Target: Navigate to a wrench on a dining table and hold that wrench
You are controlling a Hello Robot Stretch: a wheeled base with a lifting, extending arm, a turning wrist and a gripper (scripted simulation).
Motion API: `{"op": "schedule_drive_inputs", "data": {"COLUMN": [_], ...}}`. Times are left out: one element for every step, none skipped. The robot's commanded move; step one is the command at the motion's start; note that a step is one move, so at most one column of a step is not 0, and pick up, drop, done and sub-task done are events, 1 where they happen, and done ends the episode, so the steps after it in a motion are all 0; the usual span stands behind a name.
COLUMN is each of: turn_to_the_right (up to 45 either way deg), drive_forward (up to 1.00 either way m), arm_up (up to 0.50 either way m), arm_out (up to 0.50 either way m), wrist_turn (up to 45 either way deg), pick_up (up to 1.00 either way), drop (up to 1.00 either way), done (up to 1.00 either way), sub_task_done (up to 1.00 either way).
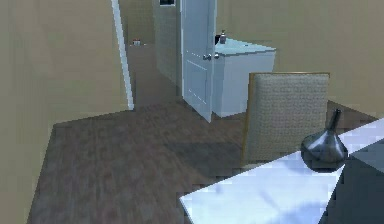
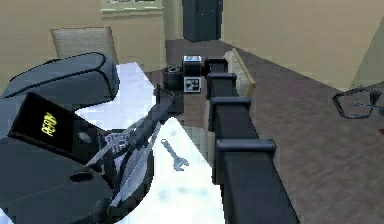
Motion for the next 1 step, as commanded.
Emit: {"op": "schedule_drive_inputs", "data": {"turn_to_the_right": [0.0], "drive_forward": [0.00], "arm_up": [0.00], "arm_out": [0.00], "wrist_turn": [45.0], "pick_up": [0.00], "drop": [0.00], "done": [0.00], "sub_task_done": [0.00]}}
